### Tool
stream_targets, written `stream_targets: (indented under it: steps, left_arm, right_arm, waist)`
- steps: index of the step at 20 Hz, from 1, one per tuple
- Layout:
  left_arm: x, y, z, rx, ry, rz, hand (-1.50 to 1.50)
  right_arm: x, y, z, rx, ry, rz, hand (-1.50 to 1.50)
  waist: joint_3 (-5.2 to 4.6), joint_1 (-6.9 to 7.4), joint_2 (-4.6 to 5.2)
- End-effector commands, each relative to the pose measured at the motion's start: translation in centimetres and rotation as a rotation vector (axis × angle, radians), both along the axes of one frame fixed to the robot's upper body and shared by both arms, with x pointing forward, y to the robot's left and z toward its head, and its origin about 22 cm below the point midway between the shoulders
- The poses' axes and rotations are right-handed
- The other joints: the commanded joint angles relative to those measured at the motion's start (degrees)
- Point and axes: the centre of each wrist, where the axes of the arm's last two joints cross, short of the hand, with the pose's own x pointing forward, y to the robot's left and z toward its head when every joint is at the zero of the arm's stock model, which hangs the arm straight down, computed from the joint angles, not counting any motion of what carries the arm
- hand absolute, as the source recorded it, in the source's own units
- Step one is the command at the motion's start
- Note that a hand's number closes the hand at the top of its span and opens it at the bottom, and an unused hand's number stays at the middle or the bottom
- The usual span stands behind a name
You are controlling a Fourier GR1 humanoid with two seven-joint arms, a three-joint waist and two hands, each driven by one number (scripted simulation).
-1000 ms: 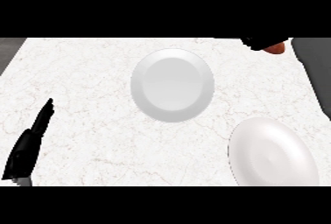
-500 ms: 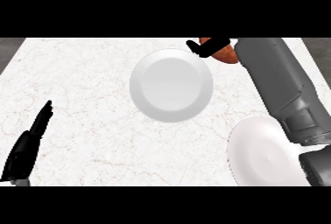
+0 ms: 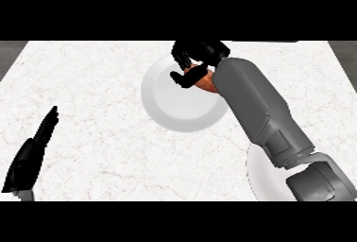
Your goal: Pick the sweet potato from the plate and place it in the plate
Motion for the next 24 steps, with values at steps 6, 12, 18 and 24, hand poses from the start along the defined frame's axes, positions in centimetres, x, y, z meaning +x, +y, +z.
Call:
stream_targets:
  steps: [6,12,18,24]
  left_arm:
    - [0.1,-1.2,-0.8,-0.007,-0.026,-0.049,0.00]
    - [-0.7,-0.4,-0.6,-0.004,-0.005,-0.037,0.00]
    - [0.6,-0.3,0.4,-0.002,-0.010,-0.005,0.00]
    - [0.6,-0.4,0.5,0.001,-0.027,-0.021,0.00]
  right_arm:
    - [-0.6,0.9,-3.8,0.008,0.199,-0.192,-1.50]
    - [-0.5,0.7,-3.6,0.194,0.203,-0.185,-1.50]
    - [0.7,-1.7,-1.1,0.501,0.216,-0.315,-1.50]
    - [1.4,-10.1,-2.5,0.657,0.275,-0.409,-1.50]
  waist:
    - [-0.02,2.18,0.57]
    - [0.02,2.02,0.37]
    - [0.05,0.17,0.18]
    - [0.10,1.17,1.00]
